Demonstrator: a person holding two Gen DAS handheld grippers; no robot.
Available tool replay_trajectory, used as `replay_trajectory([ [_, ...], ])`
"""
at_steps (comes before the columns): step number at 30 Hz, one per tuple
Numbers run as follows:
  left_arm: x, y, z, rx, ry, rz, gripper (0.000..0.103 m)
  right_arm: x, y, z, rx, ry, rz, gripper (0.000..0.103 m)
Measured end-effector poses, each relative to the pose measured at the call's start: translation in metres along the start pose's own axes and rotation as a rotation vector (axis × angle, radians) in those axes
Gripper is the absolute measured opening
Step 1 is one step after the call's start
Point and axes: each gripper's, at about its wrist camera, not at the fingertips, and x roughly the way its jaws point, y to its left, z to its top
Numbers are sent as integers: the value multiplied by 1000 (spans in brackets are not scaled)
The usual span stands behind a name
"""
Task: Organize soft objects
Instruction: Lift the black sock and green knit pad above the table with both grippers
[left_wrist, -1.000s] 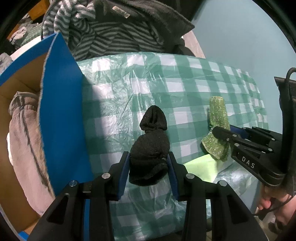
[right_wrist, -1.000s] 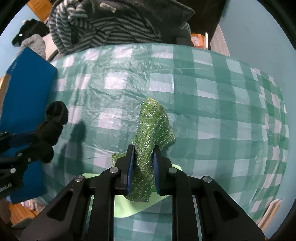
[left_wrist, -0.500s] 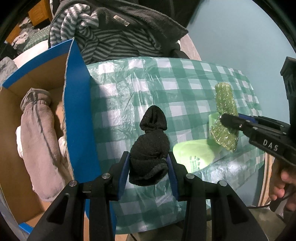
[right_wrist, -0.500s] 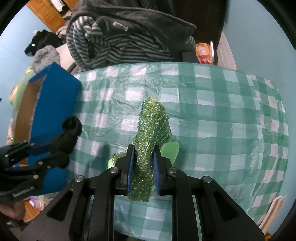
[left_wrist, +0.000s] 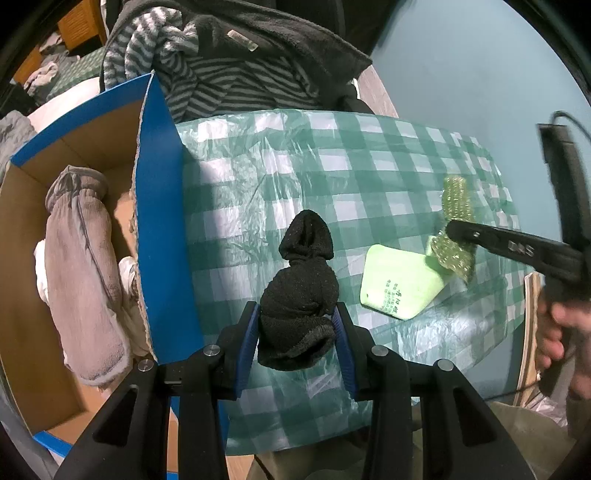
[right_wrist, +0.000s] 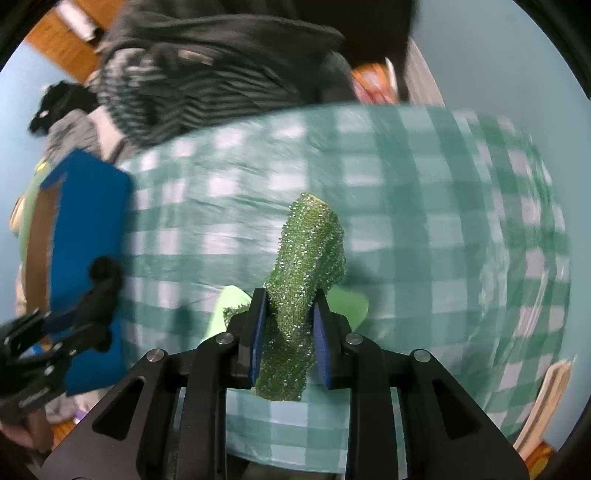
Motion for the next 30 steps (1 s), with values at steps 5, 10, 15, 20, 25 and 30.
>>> replay_trajectory([
  [5,0,-2,-1,4,0,8,40,16,-23,5,54,29,-35,37],
  [10,1,-2,-2,-11,3,11,40,14,-42,8,99,6,-56,58],
  [15,1,-5,-3,-8,4,17,40,21,-52,13,119,34,-54,59],
  [20,0,-6,-2,-6,1,27,40,29,-40,17,59,33,-61,59],
  [25,-2,-6,-2,-4,-1,32,40,39,-28,21,-9,30,-124,59],
  [30,-3,-8,-1,-2,-1,33,40,43,-14,20,-95,16,-211,38],
])
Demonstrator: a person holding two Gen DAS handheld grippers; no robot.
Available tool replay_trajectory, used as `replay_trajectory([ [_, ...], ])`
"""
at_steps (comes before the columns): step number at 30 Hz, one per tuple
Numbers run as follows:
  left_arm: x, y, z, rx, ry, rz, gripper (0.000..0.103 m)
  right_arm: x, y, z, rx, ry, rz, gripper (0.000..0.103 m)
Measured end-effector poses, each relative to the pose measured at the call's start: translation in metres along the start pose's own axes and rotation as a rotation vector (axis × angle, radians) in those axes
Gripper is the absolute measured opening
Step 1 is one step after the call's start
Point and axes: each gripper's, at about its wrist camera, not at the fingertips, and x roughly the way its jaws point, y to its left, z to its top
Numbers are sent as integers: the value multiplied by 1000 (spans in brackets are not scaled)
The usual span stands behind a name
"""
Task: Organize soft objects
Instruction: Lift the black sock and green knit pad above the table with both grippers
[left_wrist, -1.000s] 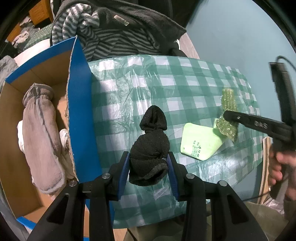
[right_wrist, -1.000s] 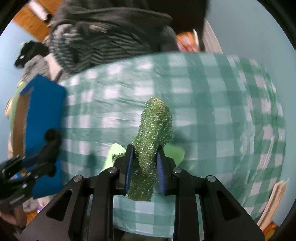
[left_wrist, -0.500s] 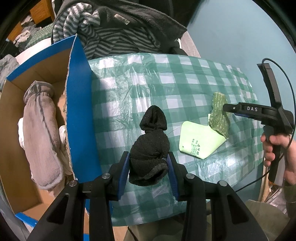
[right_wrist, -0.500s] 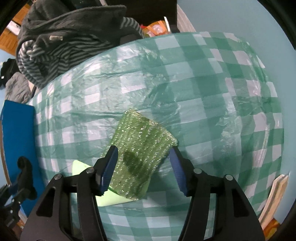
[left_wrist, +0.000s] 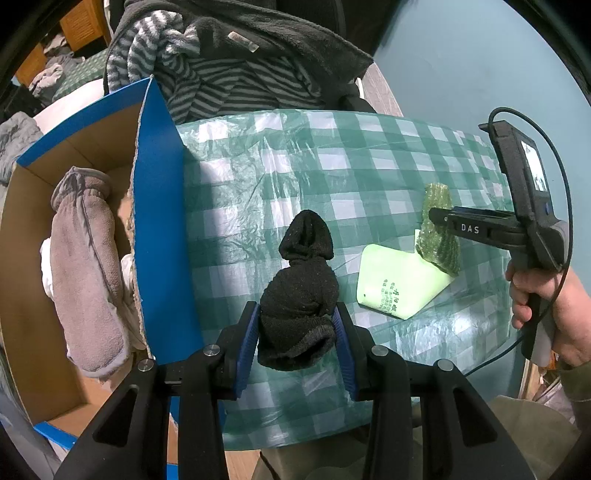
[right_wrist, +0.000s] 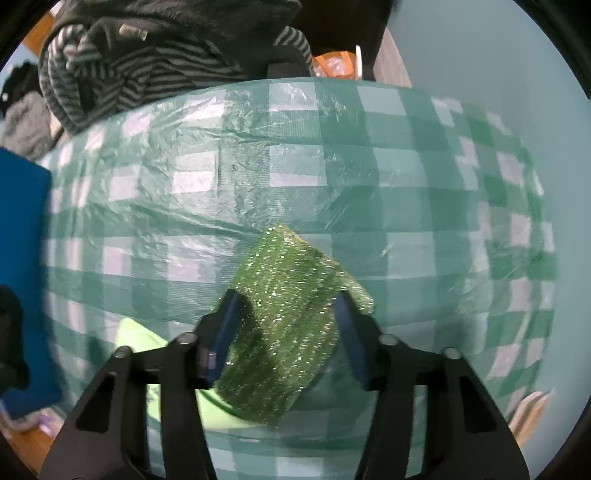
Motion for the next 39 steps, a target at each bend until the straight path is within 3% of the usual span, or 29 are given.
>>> replay_trajectory([
  [2,-1,-1,0,3,-3,-1,40,-2,2,1,-17,-3,-3,14],
  [5,-2,-3,0,9,-7,0,40,-7,-4,2,-2,-13,27,10],
  [17,-14,1,-1,18,-30,7,40,-65,-14,-4,38,-114,140,9],
  [32,-62,18,2,-7,-137,34,40,-126,25,-7,-47,-181,191,9],
  [39,-80,39,-2,-66,-169,35,40,-148,47,-7,-90,-195,231,9],
])
